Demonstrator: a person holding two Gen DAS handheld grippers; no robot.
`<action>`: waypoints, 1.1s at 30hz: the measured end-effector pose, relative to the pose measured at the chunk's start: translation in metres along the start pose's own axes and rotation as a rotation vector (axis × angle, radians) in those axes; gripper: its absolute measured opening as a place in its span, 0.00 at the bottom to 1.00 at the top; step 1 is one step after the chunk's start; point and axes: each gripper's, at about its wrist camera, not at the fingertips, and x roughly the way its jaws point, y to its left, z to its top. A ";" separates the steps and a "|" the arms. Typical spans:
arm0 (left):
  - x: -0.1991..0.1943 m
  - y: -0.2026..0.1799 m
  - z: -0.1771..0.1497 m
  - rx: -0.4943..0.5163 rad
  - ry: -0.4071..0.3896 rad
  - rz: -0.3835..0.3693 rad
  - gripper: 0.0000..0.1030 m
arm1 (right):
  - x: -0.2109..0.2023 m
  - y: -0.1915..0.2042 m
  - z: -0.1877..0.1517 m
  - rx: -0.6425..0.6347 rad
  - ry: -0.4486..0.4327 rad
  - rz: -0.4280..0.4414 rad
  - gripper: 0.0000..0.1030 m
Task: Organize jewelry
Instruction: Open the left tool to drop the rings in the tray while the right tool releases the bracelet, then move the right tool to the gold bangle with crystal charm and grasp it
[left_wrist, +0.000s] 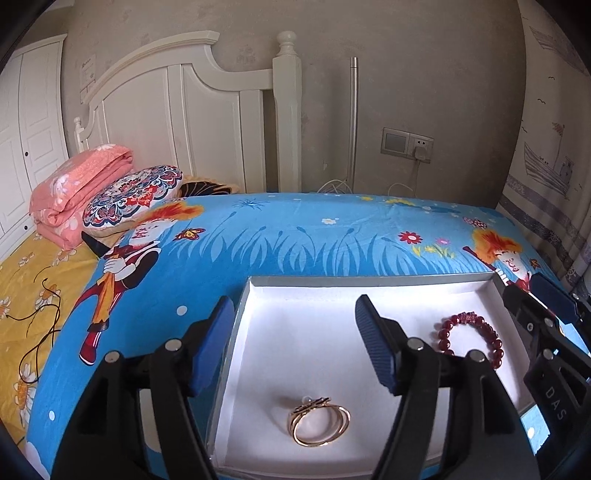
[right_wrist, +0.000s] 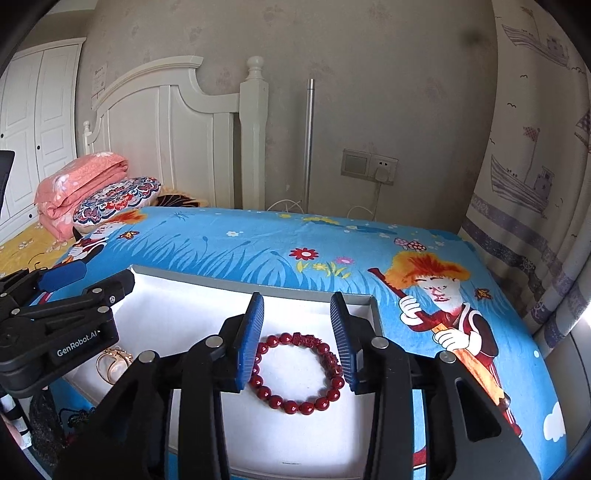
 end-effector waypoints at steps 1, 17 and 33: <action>-0.003 0.002 0.000 -0.007 0.000 -0.003 0.64 | -0.004 0.000 0.000 0.000 0.001 0.007 0.35; -0.106 0.027 -0.073 -0.029 -0.096 -0.007 0.80 | -0.103 -0.004 -0.086 0.015 0.003 0.085 0.36; -0.129 0.044 -0.172 0.010 -0.083 0.029 0.82 | -0.112 0.006 -0.146 0.040 0.093 0.122 0.37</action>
